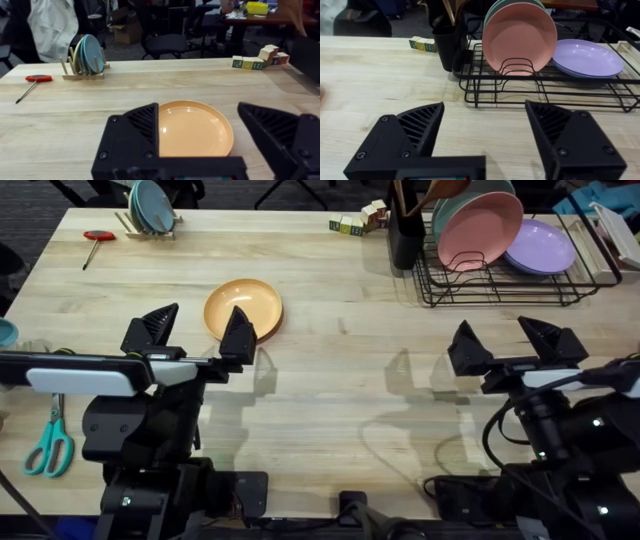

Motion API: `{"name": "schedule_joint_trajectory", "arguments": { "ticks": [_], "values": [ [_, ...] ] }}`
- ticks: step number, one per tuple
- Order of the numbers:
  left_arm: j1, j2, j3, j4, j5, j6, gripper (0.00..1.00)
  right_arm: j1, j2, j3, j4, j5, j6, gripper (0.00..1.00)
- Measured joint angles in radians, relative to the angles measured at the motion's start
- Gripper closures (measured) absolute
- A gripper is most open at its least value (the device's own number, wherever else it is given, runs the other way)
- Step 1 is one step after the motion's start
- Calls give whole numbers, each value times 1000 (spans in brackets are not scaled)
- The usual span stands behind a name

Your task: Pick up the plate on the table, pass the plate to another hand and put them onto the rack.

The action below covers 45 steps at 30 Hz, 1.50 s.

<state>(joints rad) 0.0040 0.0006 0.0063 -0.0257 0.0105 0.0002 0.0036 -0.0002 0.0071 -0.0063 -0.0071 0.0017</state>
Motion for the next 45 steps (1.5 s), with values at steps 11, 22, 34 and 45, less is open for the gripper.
{"name": "schedule_joint_trajectory", "arguments": {
  "ticks": [11, 22, 34, 45],
  "values": [
    [0, 0, 0, 0, 0, 0, 7, 0, 0, 0, -5, 0, 1, 6],
    [0, 5, 36, -92, -1, -9, 7, 0, 0, 69, -164, 13, 90, 7],
    [0, 417, 590, -493, 13, -21, 8, 0, 281, 593, -602, -16, 137, 8],
    [0, 890, 1096, -812, 23, -24, 7, 0, 754, 1073, -907, -39, 141, 6]
  ]
}}
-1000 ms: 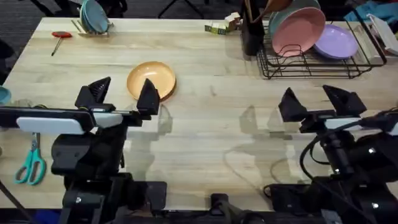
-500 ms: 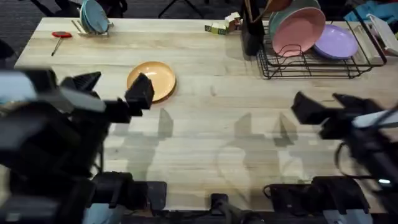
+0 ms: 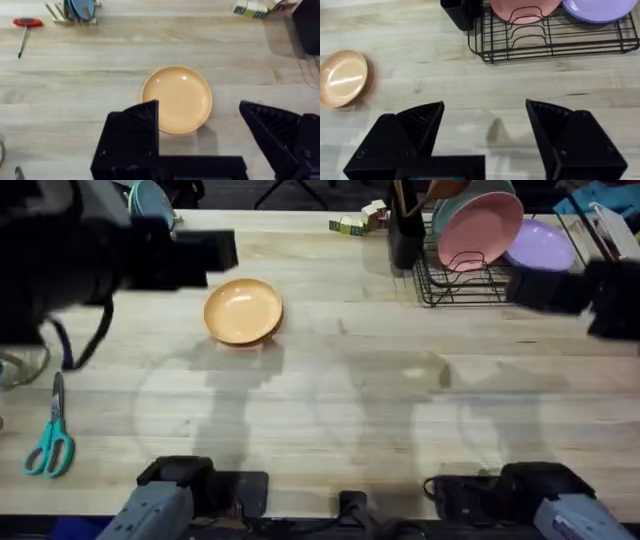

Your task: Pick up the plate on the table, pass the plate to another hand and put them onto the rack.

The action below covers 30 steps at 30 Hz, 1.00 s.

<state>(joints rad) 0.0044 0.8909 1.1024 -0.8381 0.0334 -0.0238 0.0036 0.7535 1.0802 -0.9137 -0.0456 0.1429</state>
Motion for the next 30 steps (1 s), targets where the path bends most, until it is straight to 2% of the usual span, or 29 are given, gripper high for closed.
{"name": "schedule_joint_trajectory", "arguments": {
  "ticks": [4, 10, 13, 17, 21, 23, 30],
  "values": [
    [0, 82, 51, -5, 0, 0, 7, 0, 94, 63, 5, 0, 0, 6],
    [10, 145, 53, -11, -27, 1, 9, 0, 134, 66, -8, 0, 0, 6],
    [54, 189, 53, 3, -31, 1, 10, 0, 134, 66, -7, 0, 0, 7],
    [139, 272, 53, 51, -36, 0, 9, 0, 134, 67, -8, 0, 0, 7],
    [196, 356, 53, 95, -41, 0, 8, 0, 134, 67, -8, 0, 0, 6],
    [212, 443, 53, 102, -50, 1, 8, 0, 134, 67, -8, 0, 0, 6],
    [223, 581, 53, 130, -53, 1, 7, 0, 134, 67, -7, 0, 0, 6]
  ]
}}
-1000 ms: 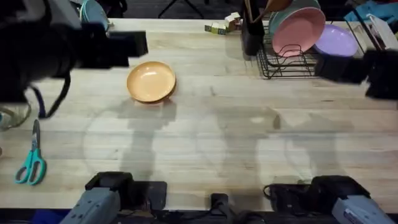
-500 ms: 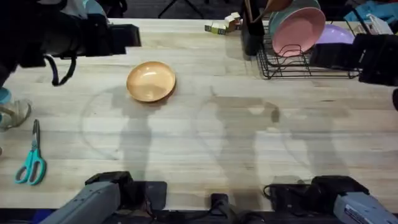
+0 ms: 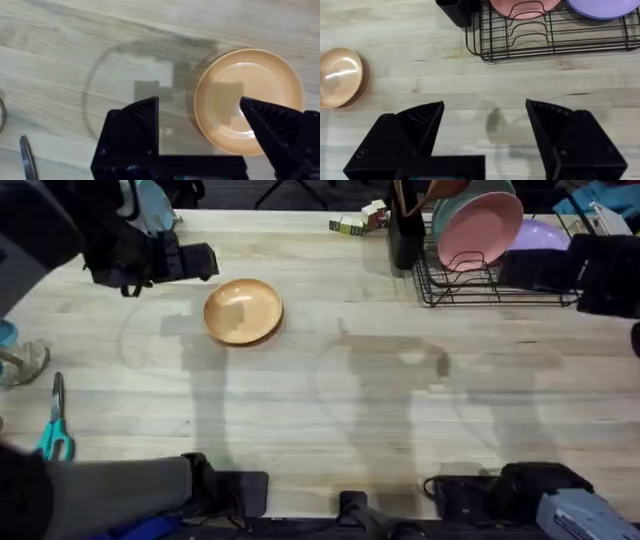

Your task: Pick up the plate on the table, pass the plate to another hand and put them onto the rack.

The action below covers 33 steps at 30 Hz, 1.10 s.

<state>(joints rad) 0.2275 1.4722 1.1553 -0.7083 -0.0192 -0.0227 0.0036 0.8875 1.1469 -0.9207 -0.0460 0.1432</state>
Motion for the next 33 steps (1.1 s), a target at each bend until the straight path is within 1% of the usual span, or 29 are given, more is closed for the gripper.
{"name": "schedule_joint_trajectory", "arguments": {
  "ticks": [5, 17, 21, 25, 28, 31, 33],
  "values": [
    [4, 94, 0, 20, -1, 0, 7, 0, 0, 0, 0, 0, 0, 6],
    [4, 281, 0, 17, 9, 0, 5, 0, 0, 0, 0, 0, 0, 6],
    [5, 308, 9, 20, 27, 0, 135, 0, 0, 0, 0, 0, 0, 7],
    [5, 313, 11, 20, 32, 0, 197, 0, 0, 0, 0, 0, 0, 6],
    [5, 313, 11, 21, 43, -1, 306, 0, 0, 0, 0, 0, 0, 6],
    [5, 314, 11, 21, 53, -1, 477, 0, 0, 0, 0, 0, 0, 6],
    [5, 314, 11, 21, 62, 1, 668, 0, 0, 0, 0, 0, 0, 6]
  ]
}}
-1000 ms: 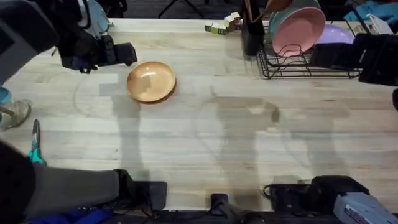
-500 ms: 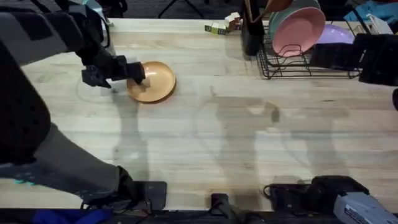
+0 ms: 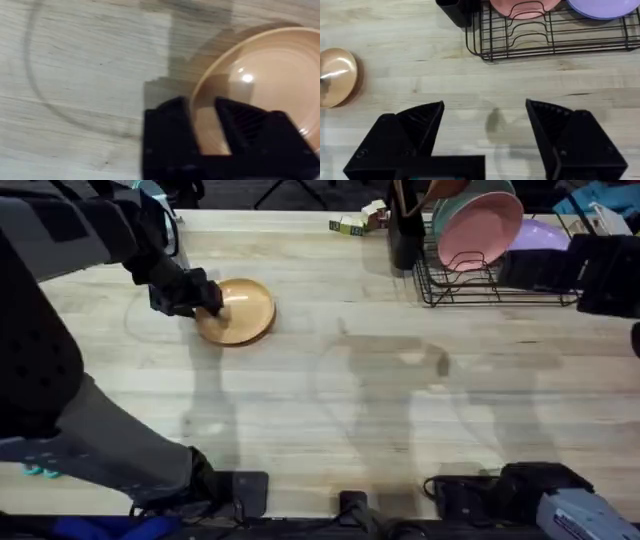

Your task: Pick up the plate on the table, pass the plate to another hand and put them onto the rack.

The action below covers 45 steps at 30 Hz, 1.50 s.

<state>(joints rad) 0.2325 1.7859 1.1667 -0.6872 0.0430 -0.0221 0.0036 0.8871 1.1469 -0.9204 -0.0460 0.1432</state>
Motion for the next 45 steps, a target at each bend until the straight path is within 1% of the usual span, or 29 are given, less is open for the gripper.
{"name": "schedule_joint_trajectory", "arguments": {
  "ticks": [1, 2, 3, 4, 9, 15, 24, 27, 30, 33, 38, 41, 45],
  "values": [
    [0, 0, 0, 2, -2, 0, 749, 0, 0, 0, 0, 0, 0, 6],
    [1, 0, 1, 7, 3, -3, 864, 0, 0, 0, 0, 0, 0, 6],
    [4, 0, 5, 8, 9, -1, 924, 0, 0, 0, 0, 0, 0, 6],
    [6, -1, 9, 12, 17, -2, 945, 0, 0, 0, 0, 0, 0, 6],
    [6, -1, 10, 21, 32, -5, 953, 0, 0, 0, 0, 0, 0, 6],
    [6, -1, 31, -7, 77, -9, 960, 0, 0, 0, 14, 0, 0, 6],
    [5, -8, 174, -128, 150, -9, 959, 0, 0, 0, 78, 0, 7, 6],
    [5, -33, 223, -178, 163, -9, 960, 0, 0, 0, 100, 0, 9, 6],
    [5, -62, 261, -204, 177, -9, 960, 0, 0, 0, 126, -3, 20, 6],
    [6, -91, 290, -219, 216, -9, 960, 6, 0, 0, 145, -3, 43, 6],
    [4, -152, 301, -223, 295, -9, 960, 51, 0, 0, 176, -3, 67, 6],
    [4, -196, 301, -223, 344, -9, 960, 101, 0, 0, 202, -3, 72, 6],
    [4, -258, 301, -222, 422, -9, 960, 190, 1, 0, 264, -3, 85, 6]
  ]
}}
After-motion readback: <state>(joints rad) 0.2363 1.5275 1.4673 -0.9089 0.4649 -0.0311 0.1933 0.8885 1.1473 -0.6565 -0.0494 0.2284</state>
